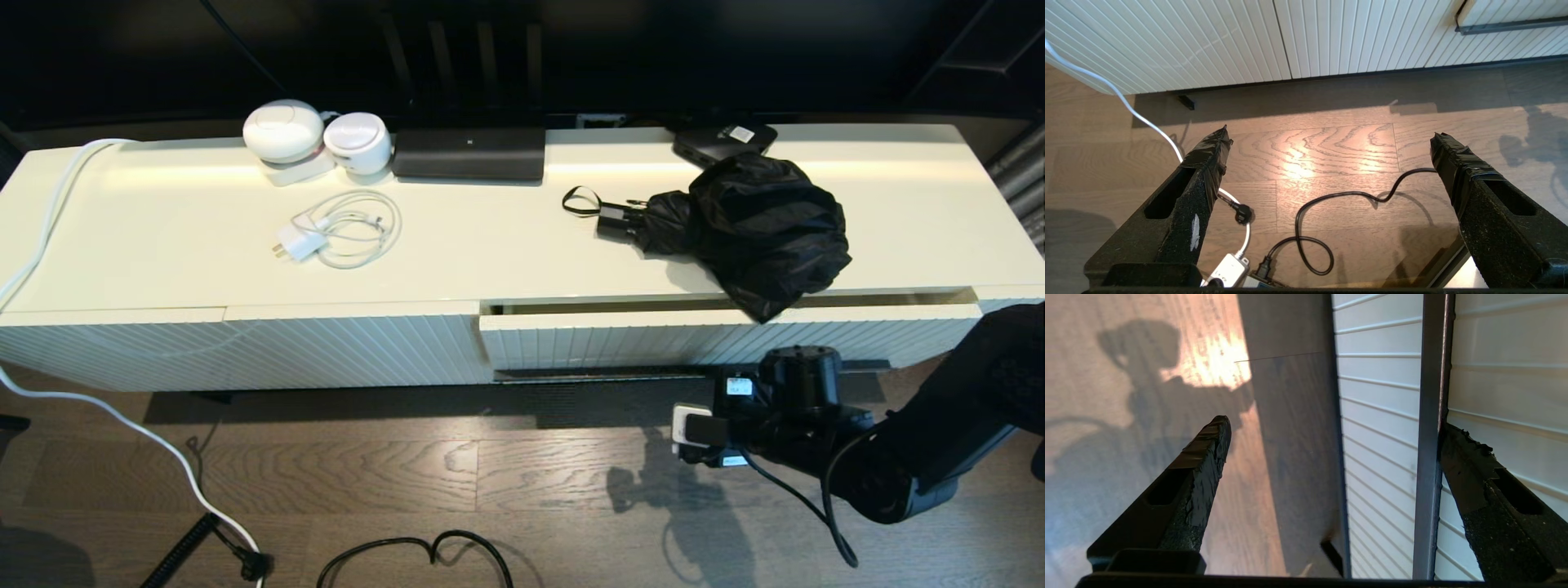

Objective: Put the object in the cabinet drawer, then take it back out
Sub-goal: Open the drawer

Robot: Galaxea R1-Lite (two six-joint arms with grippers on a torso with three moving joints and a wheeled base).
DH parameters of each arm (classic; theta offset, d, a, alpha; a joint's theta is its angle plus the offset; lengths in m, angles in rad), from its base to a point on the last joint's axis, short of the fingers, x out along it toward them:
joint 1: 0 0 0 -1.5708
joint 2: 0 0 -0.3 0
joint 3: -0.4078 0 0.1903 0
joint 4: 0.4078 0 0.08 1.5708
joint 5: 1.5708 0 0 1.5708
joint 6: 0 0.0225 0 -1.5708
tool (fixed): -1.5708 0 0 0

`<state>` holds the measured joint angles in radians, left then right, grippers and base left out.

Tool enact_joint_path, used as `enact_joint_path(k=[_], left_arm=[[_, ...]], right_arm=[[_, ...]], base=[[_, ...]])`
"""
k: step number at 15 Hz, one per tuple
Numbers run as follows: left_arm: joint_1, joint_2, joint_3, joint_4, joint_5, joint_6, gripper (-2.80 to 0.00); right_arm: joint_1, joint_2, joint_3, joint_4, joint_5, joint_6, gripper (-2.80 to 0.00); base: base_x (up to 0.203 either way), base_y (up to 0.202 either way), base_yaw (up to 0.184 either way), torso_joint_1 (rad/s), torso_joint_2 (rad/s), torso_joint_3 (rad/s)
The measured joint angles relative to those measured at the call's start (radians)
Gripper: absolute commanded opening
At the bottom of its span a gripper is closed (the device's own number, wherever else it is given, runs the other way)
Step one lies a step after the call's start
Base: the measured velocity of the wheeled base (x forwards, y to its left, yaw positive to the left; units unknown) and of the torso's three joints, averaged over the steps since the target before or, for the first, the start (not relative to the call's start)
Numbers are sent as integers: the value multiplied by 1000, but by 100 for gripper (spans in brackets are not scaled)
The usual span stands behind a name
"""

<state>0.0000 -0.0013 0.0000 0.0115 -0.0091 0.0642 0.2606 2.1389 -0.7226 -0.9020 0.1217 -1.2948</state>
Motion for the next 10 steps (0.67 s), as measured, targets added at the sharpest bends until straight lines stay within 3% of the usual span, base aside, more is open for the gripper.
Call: enact_joint_path(k=[10], left_arm=[[0,0,0,0,0,0,0]], right_arm=[[11,-37,84,-2,-11,0,0]], base=[[0,0,0,0,0,0]])
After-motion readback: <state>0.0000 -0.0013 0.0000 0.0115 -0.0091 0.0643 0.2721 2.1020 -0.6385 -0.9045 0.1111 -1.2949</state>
